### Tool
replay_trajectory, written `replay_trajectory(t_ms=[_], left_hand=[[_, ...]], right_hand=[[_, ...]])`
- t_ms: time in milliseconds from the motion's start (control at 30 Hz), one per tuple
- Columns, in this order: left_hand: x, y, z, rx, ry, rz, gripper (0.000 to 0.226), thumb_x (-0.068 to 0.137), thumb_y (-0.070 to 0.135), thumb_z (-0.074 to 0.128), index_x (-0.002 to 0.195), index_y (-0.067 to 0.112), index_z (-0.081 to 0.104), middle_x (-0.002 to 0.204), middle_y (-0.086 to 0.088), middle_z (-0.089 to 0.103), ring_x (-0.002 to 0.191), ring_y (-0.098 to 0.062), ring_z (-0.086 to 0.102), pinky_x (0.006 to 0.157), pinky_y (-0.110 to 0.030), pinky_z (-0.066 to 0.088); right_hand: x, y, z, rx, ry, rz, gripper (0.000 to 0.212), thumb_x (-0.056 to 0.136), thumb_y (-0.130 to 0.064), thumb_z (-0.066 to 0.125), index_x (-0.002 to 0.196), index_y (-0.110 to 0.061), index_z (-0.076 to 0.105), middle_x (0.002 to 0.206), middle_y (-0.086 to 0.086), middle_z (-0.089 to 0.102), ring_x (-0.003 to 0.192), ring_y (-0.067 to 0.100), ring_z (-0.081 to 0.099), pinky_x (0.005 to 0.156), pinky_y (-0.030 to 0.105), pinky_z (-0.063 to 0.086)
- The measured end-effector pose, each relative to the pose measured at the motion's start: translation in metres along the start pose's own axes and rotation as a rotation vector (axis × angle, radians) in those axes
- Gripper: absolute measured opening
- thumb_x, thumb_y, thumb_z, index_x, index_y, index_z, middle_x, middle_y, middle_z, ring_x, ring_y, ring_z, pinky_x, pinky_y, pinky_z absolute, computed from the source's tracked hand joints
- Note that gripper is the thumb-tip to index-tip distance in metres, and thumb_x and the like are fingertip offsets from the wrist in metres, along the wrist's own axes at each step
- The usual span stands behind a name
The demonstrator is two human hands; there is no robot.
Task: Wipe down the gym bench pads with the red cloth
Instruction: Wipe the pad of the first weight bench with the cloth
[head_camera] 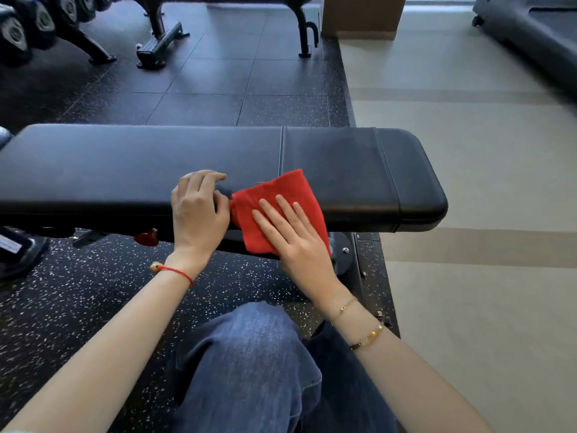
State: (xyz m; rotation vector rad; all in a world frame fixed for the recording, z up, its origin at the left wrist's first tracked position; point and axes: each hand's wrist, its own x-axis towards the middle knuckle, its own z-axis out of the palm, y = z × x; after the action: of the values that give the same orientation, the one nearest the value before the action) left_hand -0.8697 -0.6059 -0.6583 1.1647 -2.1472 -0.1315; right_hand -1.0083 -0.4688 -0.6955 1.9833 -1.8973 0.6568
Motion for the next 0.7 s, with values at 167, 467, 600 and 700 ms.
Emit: replay_trajectory(t_ms=[167, 467, 600, 700], left_hand=[[0.005, -0.035, -0.006, 0.058, 0.022, -0.061, 0.026, 0.093, 0.017, 0.052, 0.116, 0.015, 0.064, 0.122, -0.004, 0.061, 0.121, -0.027, 0.049, 0.104, -0.045, 0.035], [0.010, -0.045, 0.001, 0.074, -0.039, -0.086, 0.026, 0.095, 0.024, 0.047, 0.117, 0.015, 0.058, 0.126, -0.006, 0.054, 0.121, -0.031, 0.044, 0.106, -0.048, 0.030], [0.011, -0.048, -0.003, 0.055, -0.059, -0.071, 0.025, 0.097, 0.025, 0.047, 0.117, 0.016, 0.059, 0.126, -0.003, 0.055, 0.119, -0.030, 0.044, 0.105, -0.048, 0.031], [0.010, -0.048, -0.005, 0.040, -0.062, -0.073, 0.025, 0.097, 0.025, 0.046, 0.116, 0.017, 0.060, 0.126, -0.001, 0.056, 0.117, -0.028, 0.044, 0.104, -0.047, 0.032]], right_hand=[[-0.034, 0.045, -0.016, -0.049, 0.089, 0.095, 0.066, 0.088, 0.010, 0.047, 0.147, -0.018, 0.032, 0.155, -0.001, 0.028, 0.146, 0.022, 0.019, 0.119, 0.046, 0.018], [0.001, 0.002, 0.013, 0.009, 0.091, 0.038, 0.059, 0.093, 0.007, 0.032, 0.147, -0.015, 0.032, 0.155, 0.002, 0.028, 0.146, 0.027, 0.017, 0.120, 0.047, 0.015], [0.029, -0.029, 0.029, 0.004, 0.013, -0.091, 0.048, 0.101, -0.005, 0.019, 0.146, -0.013, 0.034, 0.155, 0.004, 0.029, 0.146, 0.026, 0.018, 0.119, 0.044, 0.017], [0.024, -0.020, 0.025, -0.021, -0.006, -0.109, 0.048, 0.103, -0.006, 0.018, 0.147, -0.016, 0.032, 0.156, 0.002, 0.027, 0.146, 0.024, 0.018, 0.119, 0.043, 0.019]])
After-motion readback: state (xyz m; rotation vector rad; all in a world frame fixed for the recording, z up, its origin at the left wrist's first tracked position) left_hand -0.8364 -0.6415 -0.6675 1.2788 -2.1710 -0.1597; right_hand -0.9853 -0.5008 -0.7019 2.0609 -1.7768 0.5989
